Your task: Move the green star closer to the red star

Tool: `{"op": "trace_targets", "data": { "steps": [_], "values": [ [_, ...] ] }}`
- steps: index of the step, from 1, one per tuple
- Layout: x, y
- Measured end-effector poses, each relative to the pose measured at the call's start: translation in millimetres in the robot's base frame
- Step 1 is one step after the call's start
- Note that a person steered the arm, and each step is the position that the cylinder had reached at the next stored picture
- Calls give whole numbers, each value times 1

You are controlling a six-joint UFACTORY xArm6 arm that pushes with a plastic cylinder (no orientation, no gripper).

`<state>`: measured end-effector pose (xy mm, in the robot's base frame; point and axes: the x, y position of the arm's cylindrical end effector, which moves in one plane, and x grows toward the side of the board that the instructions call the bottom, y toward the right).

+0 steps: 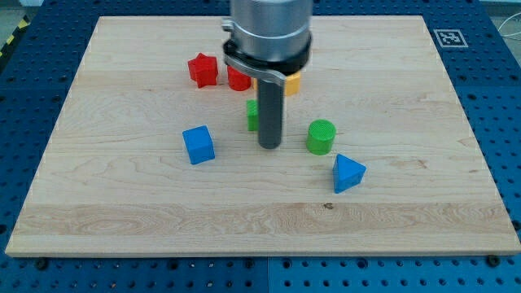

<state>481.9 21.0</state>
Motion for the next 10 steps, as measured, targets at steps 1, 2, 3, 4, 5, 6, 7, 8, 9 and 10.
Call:
{"op": "trace_targets", "data": {
  "steps": [1, 2, 3, 4, 5, 6, 7, 8, 9, 10],
  "values": [
    [3, 27],
    [1, 29],
    [-4, 27],
    [-14, 15],
    [-26, -2],
    [-46, -23],
    [-64, -45],
    [-70, -58],
    [-70, -62],
    [-70, -74]
  ]
}}
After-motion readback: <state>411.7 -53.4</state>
